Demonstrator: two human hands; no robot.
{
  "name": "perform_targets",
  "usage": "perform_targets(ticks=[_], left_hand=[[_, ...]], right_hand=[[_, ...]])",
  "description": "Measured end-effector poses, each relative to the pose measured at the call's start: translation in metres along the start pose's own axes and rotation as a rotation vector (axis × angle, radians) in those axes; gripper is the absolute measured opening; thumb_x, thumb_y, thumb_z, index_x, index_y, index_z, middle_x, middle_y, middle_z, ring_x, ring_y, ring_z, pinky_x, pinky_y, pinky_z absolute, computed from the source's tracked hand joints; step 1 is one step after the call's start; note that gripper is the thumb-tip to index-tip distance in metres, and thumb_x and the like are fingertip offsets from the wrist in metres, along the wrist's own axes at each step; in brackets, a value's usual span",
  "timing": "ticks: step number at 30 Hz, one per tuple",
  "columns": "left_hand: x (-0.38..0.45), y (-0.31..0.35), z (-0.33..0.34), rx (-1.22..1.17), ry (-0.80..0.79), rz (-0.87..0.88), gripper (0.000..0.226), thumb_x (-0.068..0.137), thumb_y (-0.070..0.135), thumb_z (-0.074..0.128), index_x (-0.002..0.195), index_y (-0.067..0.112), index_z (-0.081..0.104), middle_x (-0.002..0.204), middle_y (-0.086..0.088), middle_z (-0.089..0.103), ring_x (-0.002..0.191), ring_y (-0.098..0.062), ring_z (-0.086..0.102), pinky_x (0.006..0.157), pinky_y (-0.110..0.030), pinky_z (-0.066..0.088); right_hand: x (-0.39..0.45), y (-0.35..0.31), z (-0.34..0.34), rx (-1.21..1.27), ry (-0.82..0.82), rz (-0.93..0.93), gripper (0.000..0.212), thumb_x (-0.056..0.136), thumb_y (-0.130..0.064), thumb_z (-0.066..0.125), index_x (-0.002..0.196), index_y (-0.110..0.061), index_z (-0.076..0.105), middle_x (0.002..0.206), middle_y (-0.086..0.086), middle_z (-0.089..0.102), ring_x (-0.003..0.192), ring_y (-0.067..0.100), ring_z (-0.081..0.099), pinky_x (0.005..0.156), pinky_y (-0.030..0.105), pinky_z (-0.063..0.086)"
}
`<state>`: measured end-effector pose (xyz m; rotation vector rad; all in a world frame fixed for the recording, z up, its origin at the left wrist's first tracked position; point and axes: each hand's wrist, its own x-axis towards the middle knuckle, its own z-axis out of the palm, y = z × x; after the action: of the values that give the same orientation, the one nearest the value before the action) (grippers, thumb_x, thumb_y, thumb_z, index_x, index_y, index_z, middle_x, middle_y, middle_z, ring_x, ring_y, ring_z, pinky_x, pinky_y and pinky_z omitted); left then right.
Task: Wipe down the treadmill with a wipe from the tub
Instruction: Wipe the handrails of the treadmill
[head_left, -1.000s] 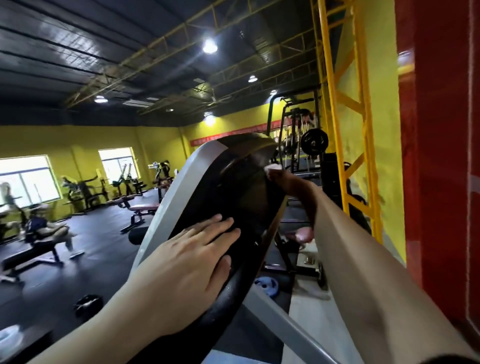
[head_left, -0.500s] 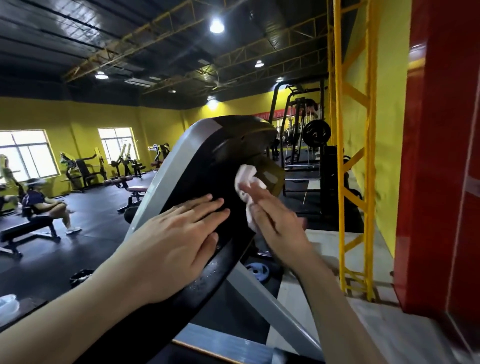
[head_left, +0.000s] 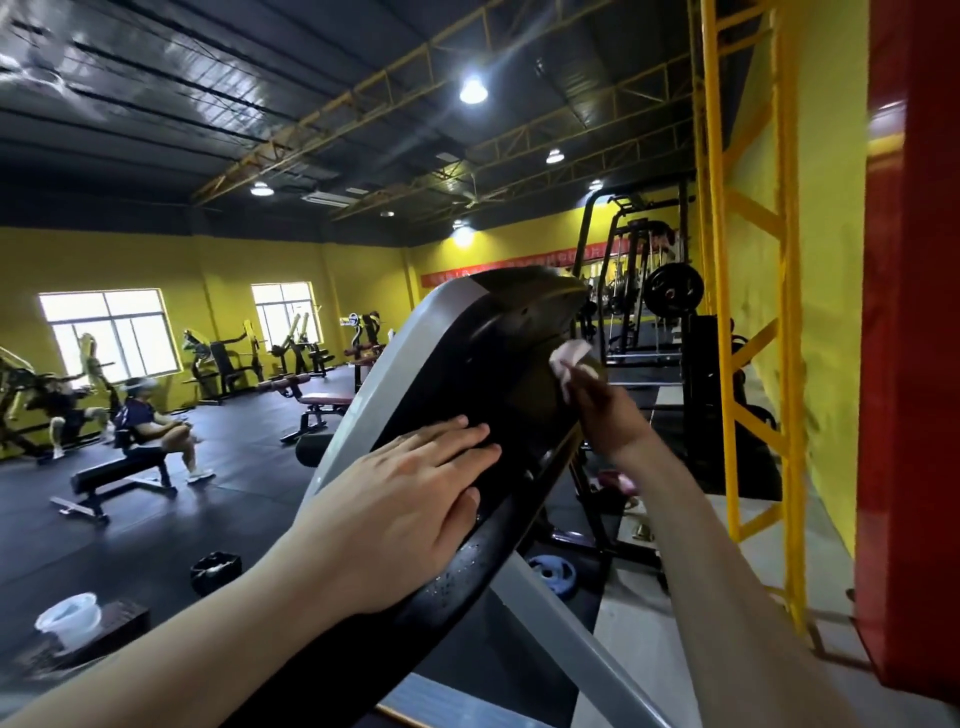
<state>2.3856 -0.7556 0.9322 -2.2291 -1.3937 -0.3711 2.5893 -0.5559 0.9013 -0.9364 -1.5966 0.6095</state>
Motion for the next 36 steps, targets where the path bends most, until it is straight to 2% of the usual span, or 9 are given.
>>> perform_targets(ticks=[2,6,10,12,18,22,25,33,36], left_hand=[[0.0,0.0,0.001,-0.009,0.002,0.001,0.072,0.095,0.053,0.007,0.157,0.033,0.035,0.165,0.017,0.027,0.153,0.002,0.01,0.116,-0.012,-0.003],[-0.003,0.001,0.003,0.002,0.019,-0.008,0.069,0.096,0.054,0.009,0.156,0.035,0.036,0.163,0.019,0.029,0.153,0.001,0.012,0.118,-0.013,0.0],[-0.009,0.003,-0.003,0.008,0.167,-0.002,0.049,0.1,0.038,0.035,0.145,0.029,0.052,0.153,0.012,0.044,0.146,-0.009,0.033,0.121,-0.028,0.03],[-0.012,0.006,-0.007,-0.01,0.27,-0.011,0.046,0.099,0.031,0.042,0.144,0.024,0.053,0.153,0.007,0.043,0.145,-0.016,0.036,0.119,-0.031,0.031],[-0.006,0.002,-0.005,-0.025,0.386,-0.083,0.067,0.1,0.029,0.047,0.162,0.022,0.023,0.168,0.006,0.019,0.154,-0.012,0.019,0.121,-0.041,0.031],[-0.001,-0.004,-0.003,-0.002,0.33,-0.069,0.07,0.099,0.035,0.041,0.163,0.025,0.015,0.17,0.007,0.011,0.156,-0.013,0.015,0.119,-0.049,0.035],[0.0,-0.003,-0.003,0.02,0.31,-0.066,0.07,0.099,0.037,0.04,0.163,0.023,0.017,0.171,0.005,0.009,0.157,-0.014,0.012,0.119,-0.049,0.035],[0.004,-0.003,0.008,0.022,0.286,-0.041,0.075,0.097,0.04,0.038,0.164,0.021,0.01,0.172,0.001,-0.004,0.158,-0.018,0.0,0.119,-0.048,0.025],[0.005,-0.004,0.009,0.044,0.286,-0.045,0.073,0.097,0.039,0.038,0.163,0.019,0.017,0.172,-0.001,-0.004,0.158,-0.02,0.001,0.118,-0.049,0.023]], right_hand=[[-0.05,-0.02,0.0,-0.156,-0.035,-0.101,0.029,0.106,-0.027,0.047,0.132,-0.028,0.06,0.101,-0.001,0.065,0.085,0.012,0.064,0.073,0.022,0.046],[-0.082,-0.047,-0.001,-0.216,-0.094,-0.378,0.03,0.102,-0.008,0.05,0.114,-0.03,0.066,0.087,-0.017,0.056,0.066,-0.007,0.052,0.06,0.009,0.037],[-0.047,-0.076,-0.023,0.048,0.249,-0.275,0.031,0.106,-0.018,0.046,0.119,-0.04,0.062,0.092,-0.011,0.067,0.057,-0.001,0.054,0.05,0.016,0.041],[-0.033,-0.1,-0.024,0.092,0.324,-0.38,0.031,0.107,-0.023,0.045,0.13,-0.035,0.062,0.107,-0.011,0.067,0.067,-0.006,0.053,0.056,0.012,0.042],[-0.033,-0.131,0.019,-0.181,-0.038,-0.79,0.037,0.107,-0.021,0.046,0.143,-0.026,0.056,0.151,-0.008,0.048,0.138,-0.011,0.032,0.115,0.015,0.026],[0.028,-0.104,-0.003,0.001,-0.059,-0.377,0.038,0.109,-0.027,0.038,0.143,-0.027,0.056,0.143,-0.007,0.054,0.127,0.008,0.048,0.096,0.02,0.037],[0.071,-0.085,-0.012,0.004,-0.026,-0.157,0.041,0.109,-0.024,0.037,0.147,-0.017,0.051,0.148,0.001,0.052,0.139,0.019,0.045,0.105,0.022,0.031],[-0.002,-0.115,0.009,0.026,-0.067,-0.582,0.034,0.107,-0.025,0.044,0.137,-0.025,0.062,0.138,-0.008,0.06,0.127,0.001,0.052,0.107,0.017,0.039],[0.05,-0.097,0.003,-0.04,-0.027,-0.406,0.038,0.107,-0.021,0.041,0.14,-0.019,0.059,0.121,0.001,0.067,0.091,-0.002,0.058,0.073,0.008,0.043]])
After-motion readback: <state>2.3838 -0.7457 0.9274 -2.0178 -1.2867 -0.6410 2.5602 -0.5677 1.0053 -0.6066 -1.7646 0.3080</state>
